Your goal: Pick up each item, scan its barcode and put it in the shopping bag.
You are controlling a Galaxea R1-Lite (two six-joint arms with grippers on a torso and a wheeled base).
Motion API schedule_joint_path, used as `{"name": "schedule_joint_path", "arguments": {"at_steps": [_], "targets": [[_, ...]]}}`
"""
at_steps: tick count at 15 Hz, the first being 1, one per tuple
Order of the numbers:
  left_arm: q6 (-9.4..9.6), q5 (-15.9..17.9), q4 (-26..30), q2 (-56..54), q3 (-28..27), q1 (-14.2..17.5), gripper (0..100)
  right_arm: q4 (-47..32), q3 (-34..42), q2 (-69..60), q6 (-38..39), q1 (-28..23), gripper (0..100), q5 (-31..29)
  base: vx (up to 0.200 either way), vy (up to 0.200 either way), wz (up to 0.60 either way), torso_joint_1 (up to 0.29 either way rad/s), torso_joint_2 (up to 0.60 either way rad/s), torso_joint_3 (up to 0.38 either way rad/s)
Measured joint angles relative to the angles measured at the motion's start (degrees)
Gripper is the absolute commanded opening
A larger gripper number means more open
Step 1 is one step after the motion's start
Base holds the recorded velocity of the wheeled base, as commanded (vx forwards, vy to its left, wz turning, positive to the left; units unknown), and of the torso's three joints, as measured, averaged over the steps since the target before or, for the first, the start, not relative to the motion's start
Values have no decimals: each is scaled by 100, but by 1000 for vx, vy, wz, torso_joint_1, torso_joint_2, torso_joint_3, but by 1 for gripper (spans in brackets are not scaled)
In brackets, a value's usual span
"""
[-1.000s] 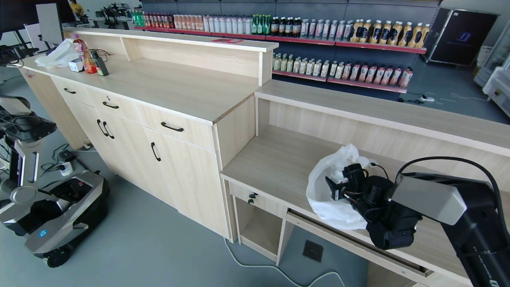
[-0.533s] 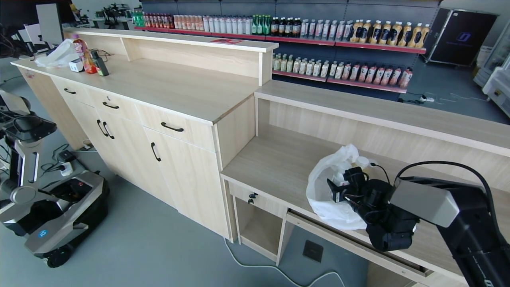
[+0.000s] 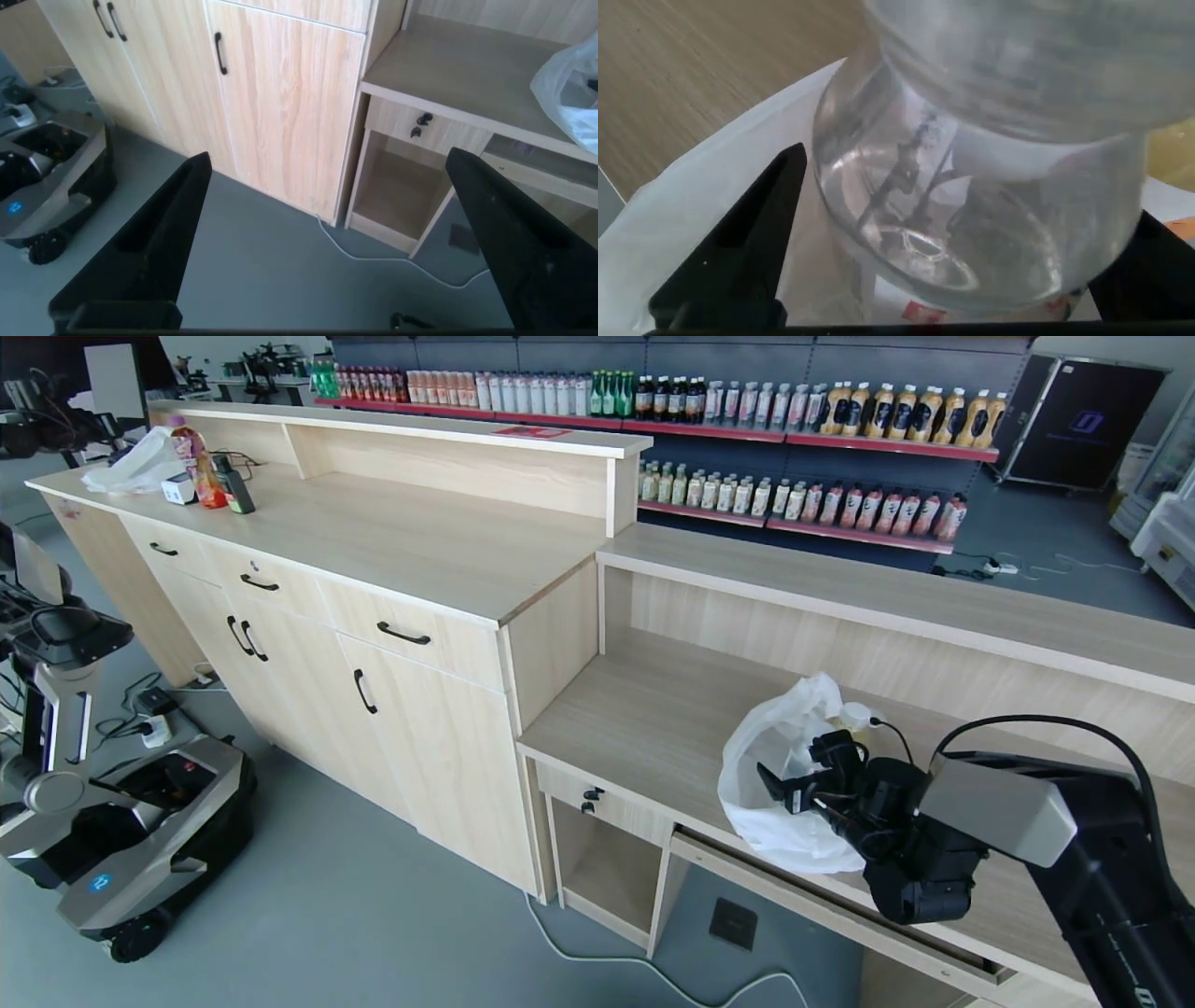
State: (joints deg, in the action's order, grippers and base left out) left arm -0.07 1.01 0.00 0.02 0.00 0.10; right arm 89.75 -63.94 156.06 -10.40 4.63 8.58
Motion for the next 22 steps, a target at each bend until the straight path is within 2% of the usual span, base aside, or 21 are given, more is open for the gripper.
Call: {"name": "schedule_joint_path", "arguments": {"at_steps": [3, 6, 11, 13, 15, 17, 19, 22], "targets": [[0, 0, 0, 0, 0, -5, 100, -27, -9, -280, 0, 5, 100, 121, 0, 0, 0, 0, 0, 0], [0, 2, 0, 0, 0, -2, 100, -466, 135, -883, -18, 33, 100, 118, 0, 0, 0, 0, 0, 0], [0, 2, 0, 0, 0, 0, 100, -1684, 975, -2792, -235, 33, 100, 113, 0, 0, 0, 0, 0, 0], [0, 2, 0, 0, 0, 0, 100, -2025, 1598, -3842, -471, -95, 100, 99, 0, 0, 0, 0, 0, 0], [0, 0, 0, 0, 0, -5, 100, -2193, 2510, -4791, -864, -390, 100, 89, 0, 0, -300, 1, 1, 4], [0, 2, 0, 0, 0, 1, 100, -2420, 3181, -5552, -1568, -953, 100, 88, 0, 0, -600, -2, -7, 2], [2, -1, 0, 0, 0, -7, 100, -2729, 3388, -6216, -1871, -1653, 100, 110, 0, 0, -600, 0, 5, 7], [0, -1, 0, 0, 0, -5, 100, -3301, 3323, -6878, -1727, -2278, 100, 26, 0, 0, -600, 1, 1, 1]]}}
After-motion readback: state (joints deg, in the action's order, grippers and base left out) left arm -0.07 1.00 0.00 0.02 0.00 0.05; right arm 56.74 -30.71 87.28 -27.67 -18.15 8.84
